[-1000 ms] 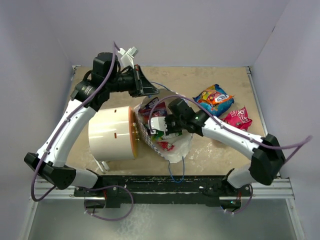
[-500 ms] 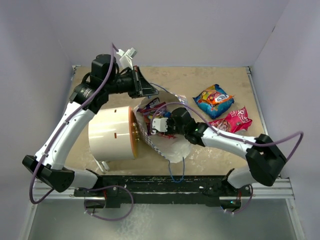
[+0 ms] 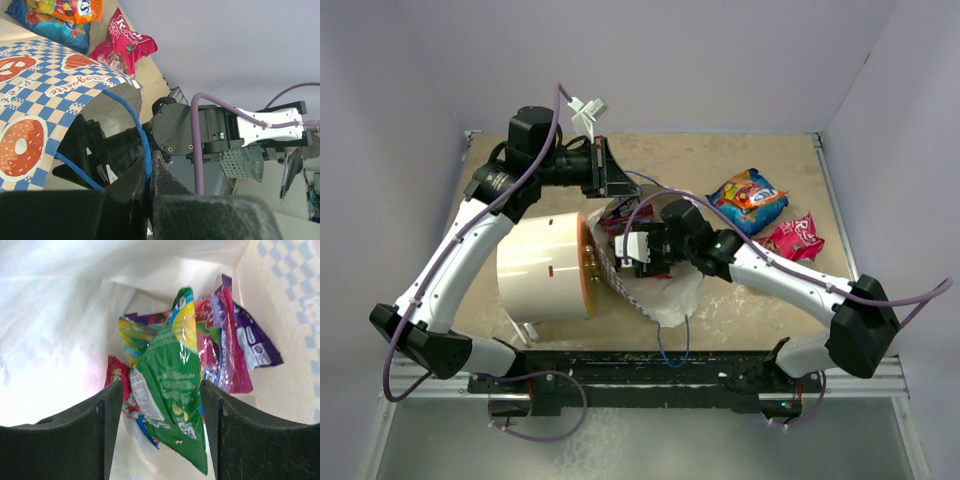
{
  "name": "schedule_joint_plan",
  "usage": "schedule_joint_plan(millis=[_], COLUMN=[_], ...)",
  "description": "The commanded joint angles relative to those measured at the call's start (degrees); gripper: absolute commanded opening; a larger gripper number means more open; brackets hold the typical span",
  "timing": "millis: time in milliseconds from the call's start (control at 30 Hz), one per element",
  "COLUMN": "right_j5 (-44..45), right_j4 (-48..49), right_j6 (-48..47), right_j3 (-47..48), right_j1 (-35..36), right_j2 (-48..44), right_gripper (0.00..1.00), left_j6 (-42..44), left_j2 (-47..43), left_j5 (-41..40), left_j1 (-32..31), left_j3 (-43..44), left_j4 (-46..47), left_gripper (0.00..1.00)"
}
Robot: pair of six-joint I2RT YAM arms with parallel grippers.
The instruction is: Take the snacks out of the paper bag
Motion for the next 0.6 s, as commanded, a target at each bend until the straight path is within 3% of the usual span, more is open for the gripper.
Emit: schedule_joint_plan(millis=[0, 300, 567], right_j5=[-4.2, 1.5, 5.7], right_j4=[-5.1, -3.0, 2.8], right_j6=[1.5, -4.6, -6.7], right_j3=[3.8, 4.3, 4.7], right_j1=[0.3, 0.7, 0.4], right_j2=[2.3, 3.5, 10.9], right_gripper=[0.67, 0.83, 0.84], left_j6=[4.5, 5.4, 5.9], left_j2=[0.0, 0.3, -0.5], left_j5=[1.6, 0.5, -2.2], left_j1=[0.2, 0.2, 0.2], left_j3=[1.6, 1.4, 1.5], left_j4=[0.7, -1.1, -2.7], left_gripper=[0.0, 0.0, 0.0])
